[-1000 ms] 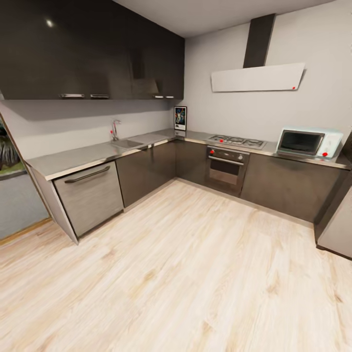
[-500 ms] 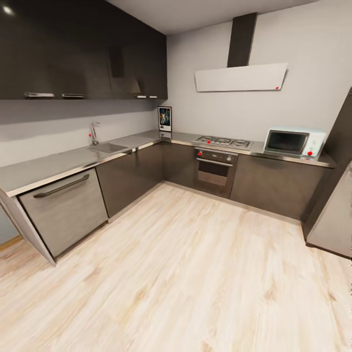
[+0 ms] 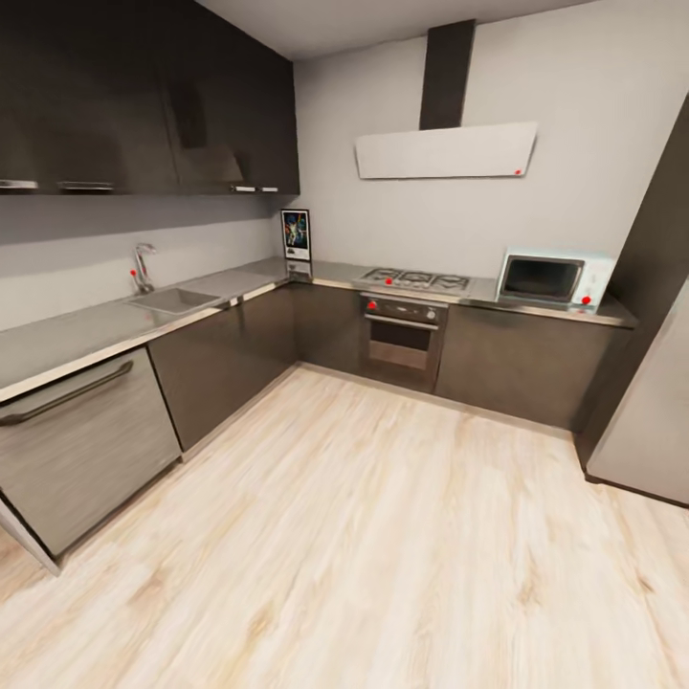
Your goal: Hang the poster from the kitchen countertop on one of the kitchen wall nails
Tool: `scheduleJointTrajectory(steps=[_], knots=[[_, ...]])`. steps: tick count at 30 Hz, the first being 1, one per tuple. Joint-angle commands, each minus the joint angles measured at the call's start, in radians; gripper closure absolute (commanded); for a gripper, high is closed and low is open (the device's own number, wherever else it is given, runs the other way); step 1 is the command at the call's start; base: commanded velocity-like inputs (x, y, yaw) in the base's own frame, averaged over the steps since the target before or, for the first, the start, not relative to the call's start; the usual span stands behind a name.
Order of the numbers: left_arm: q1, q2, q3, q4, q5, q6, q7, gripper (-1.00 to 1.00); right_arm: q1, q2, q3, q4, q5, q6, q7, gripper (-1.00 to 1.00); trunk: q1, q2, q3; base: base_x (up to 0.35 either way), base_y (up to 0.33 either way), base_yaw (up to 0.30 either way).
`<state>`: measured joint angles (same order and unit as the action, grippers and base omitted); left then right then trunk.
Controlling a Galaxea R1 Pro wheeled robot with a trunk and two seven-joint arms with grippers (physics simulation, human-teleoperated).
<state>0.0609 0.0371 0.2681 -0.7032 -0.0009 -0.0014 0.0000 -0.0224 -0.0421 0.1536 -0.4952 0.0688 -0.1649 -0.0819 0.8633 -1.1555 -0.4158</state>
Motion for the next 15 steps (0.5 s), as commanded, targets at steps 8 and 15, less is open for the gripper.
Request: scheduleJointTrajectory(steps=[8,15], knots=[[0.0,0.0,-0.001,0.0,-0.001,0.0,0.0,-1.0,-0.001,-0.001,0.006,0.001,0.007,-0.001,-0.009,-1.0,0.001,0.0,-0.001,0.31,0.206,-0.007],[0.0,0.0,-0.001,0.001,0.0,0.0,0.0,-1.0,-0.001,-0.001,0.006,0.0,0.008,-0.001,-0.009,-1.0,0.001,0.0,-0.001,0.294,0.226,0.18]])
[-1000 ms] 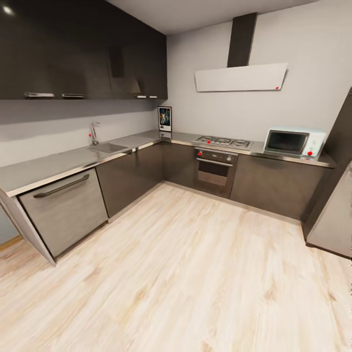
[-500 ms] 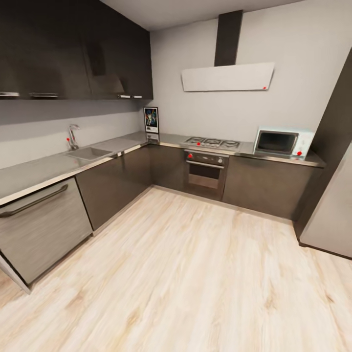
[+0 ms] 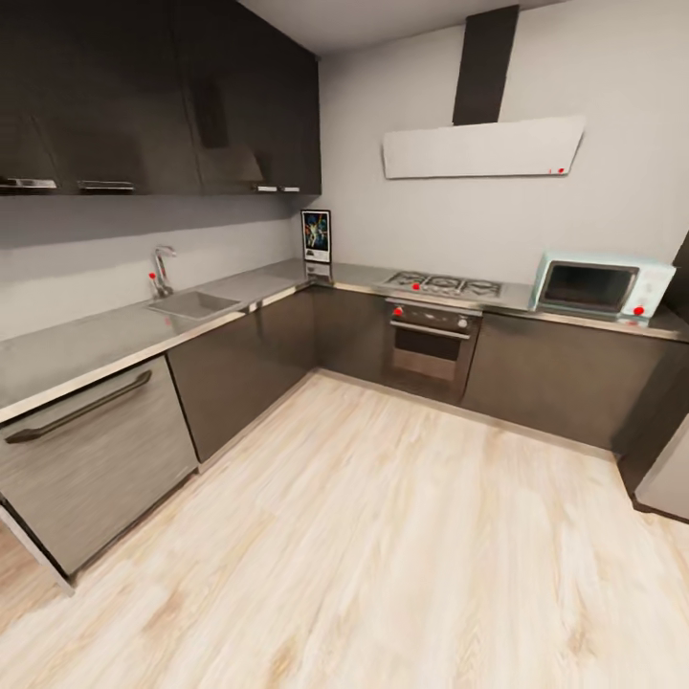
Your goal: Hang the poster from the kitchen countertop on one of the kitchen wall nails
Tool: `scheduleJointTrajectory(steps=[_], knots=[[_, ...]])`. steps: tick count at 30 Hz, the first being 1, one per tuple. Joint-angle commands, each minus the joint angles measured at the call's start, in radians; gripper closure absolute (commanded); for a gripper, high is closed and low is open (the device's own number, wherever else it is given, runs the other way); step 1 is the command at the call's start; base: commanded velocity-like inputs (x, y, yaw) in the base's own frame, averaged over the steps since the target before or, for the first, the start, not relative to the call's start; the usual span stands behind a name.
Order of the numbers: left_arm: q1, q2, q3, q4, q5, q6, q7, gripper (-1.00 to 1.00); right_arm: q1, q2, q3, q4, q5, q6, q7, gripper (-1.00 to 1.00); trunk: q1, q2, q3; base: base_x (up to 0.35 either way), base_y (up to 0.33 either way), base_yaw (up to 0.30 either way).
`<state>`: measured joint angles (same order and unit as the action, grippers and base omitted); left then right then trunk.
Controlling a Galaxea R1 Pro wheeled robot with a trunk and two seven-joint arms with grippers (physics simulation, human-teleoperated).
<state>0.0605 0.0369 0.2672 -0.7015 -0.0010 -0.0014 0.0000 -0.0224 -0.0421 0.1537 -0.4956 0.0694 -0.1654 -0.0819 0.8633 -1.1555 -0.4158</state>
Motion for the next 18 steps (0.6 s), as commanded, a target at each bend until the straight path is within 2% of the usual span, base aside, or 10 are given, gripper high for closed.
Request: scheduleJointTrajectory(steps=[1,11,18], knots=[[0.0,0.0,0.0,-0.001,0.0,0.0,0.0,-1.0,-0.001,-0.001,0.006,0.001,0.007,-0.001,-0.009,-1.0,0.001,-0.001,-0.001,0.299,0.202,0.206],[0.001,0.0,0.001,0.0,-0.001,0.0,0.0,-1.0,-0.001,-0.001,0.006,0.0,0.007,-0.001,-0.009,-1.0,0.001,-0.001,-0.001,0.315,0.156,0.044],[0.0,0.001,0.001,0.0,0.0,0.0,0.0,-1.0,-0.001,-0.001,0.006,0.0,0.007,-0.016,-0.009,-1.0,0.001,-0.001,-0.001,0.334,0.033,0.002]])
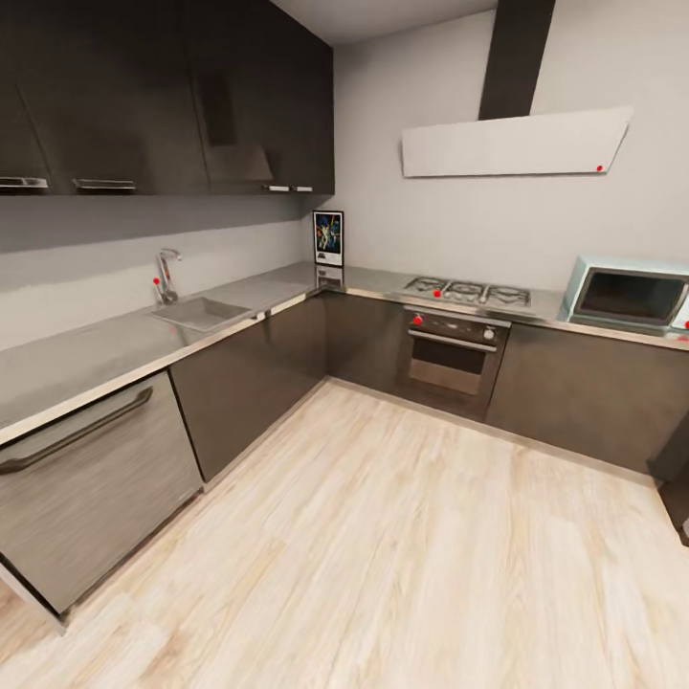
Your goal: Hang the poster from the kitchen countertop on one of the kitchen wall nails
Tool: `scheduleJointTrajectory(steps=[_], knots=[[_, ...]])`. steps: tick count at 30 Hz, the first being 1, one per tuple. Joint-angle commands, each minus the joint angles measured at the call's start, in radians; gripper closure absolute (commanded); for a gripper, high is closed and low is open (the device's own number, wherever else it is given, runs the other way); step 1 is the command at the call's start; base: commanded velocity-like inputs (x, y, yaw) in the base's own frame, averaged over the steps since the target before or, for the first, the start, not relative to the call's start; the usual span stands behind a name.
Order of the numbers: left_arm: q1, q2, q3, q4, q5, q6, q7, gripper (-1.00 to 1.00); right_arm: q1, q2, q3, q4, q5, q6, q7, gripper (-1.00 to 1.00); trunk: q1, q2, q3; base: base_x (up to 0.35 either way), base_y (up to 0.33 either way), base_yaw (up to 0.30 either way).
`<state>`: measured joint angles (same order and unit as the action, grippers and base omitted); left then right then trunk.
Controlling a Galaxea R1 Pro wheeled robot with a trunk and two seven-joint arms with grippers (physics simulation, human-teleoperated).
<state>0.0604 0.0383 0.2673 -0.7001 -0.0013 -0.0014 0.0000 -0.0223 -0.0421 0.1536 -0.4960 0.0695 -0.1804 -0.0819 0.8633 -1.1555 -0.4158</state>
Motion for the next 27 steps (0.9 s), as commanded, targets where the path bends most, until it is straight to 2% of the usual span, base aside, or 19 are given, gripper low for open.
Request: scheduleJointTrajectory(steps=[1,27], knots=[[0.0,0.0,0.001,-0.001,0.0,0.0,0.0,-1.0,-0.001,-0.001,0.006,0.001,0.007,-0.002,-0.009,-1.0,0.001,0.0,-0.001,0.337,0.006,0.0],[0.0,0.0,0.001,-0.001,0.0,0.0,0.0,-1.0,-0.001,-0.001,0.006,0.001,0.009,-0.005,-0.009,-1.0,0.001,0.0,-0.001,0.338,0.001,-0.023]])
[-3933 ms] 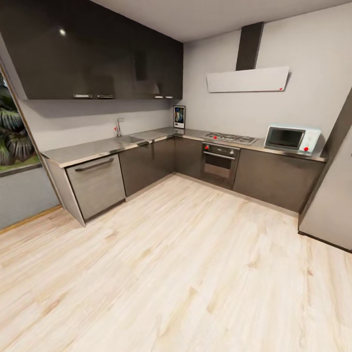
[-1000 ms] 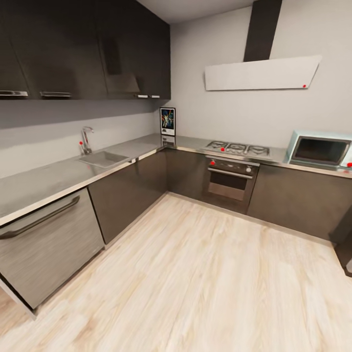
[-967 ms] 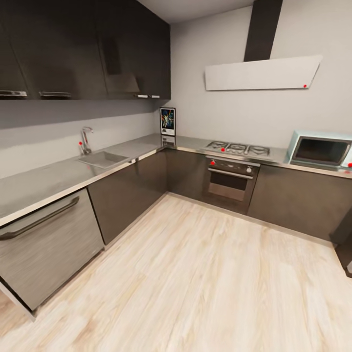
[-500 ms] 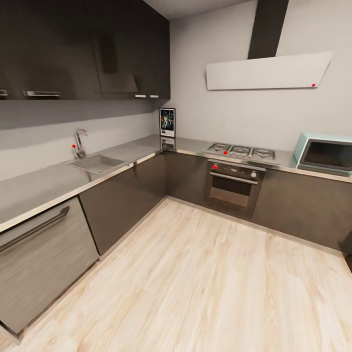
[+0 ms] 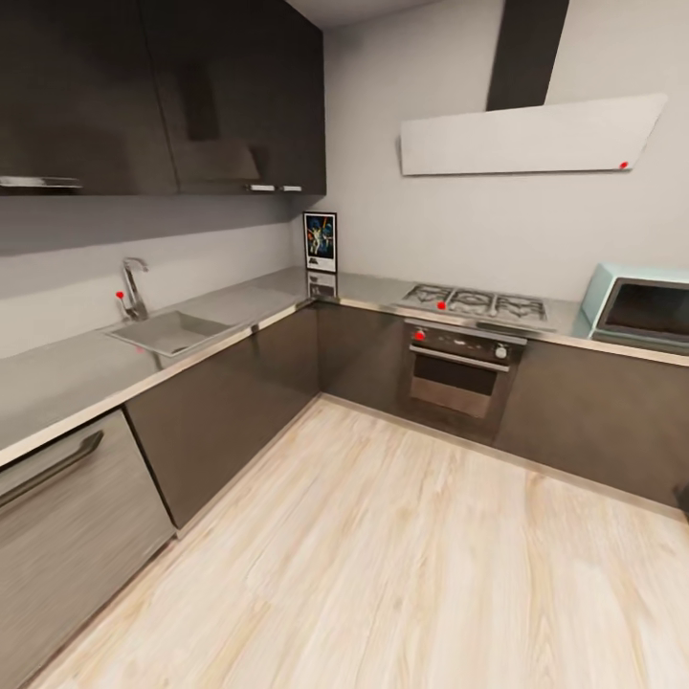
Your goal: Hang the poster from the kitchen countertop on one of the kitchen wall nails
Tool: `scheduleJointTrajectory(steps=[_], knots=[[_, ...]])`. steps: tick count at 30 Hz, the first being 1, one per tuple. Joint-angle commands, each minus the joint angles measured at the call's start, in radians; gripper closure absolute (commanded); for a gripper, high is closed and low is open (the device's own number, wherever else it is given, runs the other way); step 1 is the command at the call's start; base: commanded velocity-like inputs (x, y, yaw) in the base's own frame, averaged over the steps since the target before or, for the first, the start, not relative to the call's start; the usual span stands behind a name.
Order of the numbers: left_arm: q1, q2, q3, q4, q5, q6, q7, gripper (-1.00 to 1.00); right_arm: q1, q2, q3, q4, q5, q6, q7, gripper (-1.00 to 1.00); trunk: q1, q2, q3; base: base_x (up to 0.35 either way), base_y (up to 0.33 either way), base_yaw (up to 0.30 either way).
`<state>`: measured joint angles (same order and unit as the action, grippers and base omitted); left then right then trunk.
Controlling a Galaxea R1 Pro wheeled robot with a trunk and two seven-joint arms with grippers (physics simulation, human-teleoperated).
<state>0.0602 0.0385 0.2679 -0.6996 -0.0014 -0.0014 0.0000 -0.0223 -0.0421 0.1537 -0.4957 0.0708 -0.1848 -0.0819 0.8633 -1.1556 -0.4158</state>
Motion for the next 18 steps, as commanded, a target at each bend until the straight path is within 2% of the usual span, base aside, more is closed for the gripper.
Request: scheduleJointTrajectory(steps=[1,18], knots=[[0.001,0.0,0.001,-0.001,0.0,0.0,0.0,-1.0,-0.001,-0.001,0.006,0.001,0.007,-0.001,-0.009,-1.0,0.001,0.0,-0.001,0.338,0.0,-0.001],[0.001,0.0,0.001,-0.001,0.0,0.0,0.0,-1.0,-0.001,-0.001,0.008,0.001,0.008,-0.001,-0.009,-1.0,0.001,0.0,-0.001,0.338,0.005,-0.002]])
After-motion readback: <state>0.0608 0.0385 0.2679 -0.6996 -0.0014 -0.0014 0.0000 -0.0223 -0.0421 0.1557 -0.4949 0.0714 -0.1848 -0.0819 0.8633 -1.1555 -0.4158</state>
